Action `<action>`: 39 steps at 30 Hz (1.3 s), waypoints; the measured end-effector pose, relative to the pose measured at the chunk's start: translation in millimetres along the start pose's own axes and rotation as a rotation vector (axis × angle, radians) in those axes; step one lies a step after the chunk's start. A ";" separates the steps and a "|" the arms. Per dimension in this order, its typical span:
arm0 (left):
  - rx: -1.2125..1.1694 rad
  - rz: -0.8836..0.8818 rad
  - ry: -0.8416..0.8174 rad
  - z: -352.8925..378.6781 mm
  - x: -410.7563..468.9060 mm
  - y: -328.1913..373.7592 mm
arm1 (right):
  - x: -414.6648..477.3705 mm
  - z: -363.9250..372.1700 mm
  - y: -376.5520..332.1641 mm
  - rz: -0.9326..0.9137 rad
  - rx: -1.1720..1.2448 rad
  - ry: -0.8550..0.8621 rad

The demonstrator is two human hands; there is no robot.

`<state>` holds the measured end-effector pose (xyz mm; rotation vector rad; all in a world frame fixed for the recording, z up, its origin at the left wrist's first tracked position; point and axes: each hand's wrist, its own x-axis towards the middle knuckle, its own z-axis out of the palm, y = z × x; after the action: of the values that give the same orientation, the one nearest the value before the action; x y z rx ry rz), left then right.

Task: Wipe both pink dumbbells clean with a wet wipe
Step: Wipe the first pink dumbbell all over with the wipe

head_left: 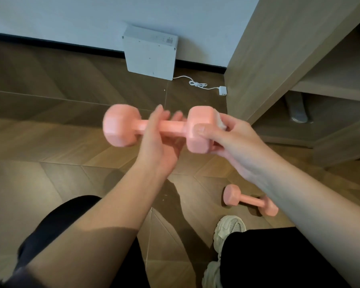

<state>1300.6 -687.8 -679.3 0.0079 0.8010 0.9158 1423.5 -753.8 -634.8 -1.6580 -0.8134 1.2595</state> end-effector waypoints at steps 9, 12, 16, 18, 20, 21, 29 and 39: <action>-0.068 0.167 -0.131 -1.8 -7.9 31.5 | -5.9 0.4 1.2 -0.137 -0.449 -0.316; 0.010 0.160 -0.224 -3.3 -12.1 34.5 | -2.2 0.8 -1.4 -0.116 -0.426 -0.337; 0.118 0.218 -0.213 -2.1 -13.2 38.2 | -3.9 5.3 5.3 -0.285 -0.570 -0.233; 0.115 0.227 -0.231 -3.8 -12.0 40.7 | -5.5 5.7 7.0 -0.356 -0.573 -0.206; 0.106 0.183 -0.319 -5.8 -11.2 40.3 | -2.3 4.6 6.1 -0.274 -0.519 -0.223; 0.112 0.148 -0.386 -6.3 -11.3 38.4 | 0.4 3.5 4.7 -0.190 -0.489 -0.256; 0.220 0.110 -0.483 -11.3 -5.2 37.6 | -3.0 4.7 8.1 -0.222 -0.565 -0.241; 0.303 0.002 -0.698 -9.6 -2.3 36.7 | 3.8 4.9 9.3 0.013 -0.482 -0.292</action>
<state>1268.1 -669.4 -672.7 0.5648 0.2768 0.7134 1419.8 -753.0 -645.3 -1.8721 -1.3707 1.4100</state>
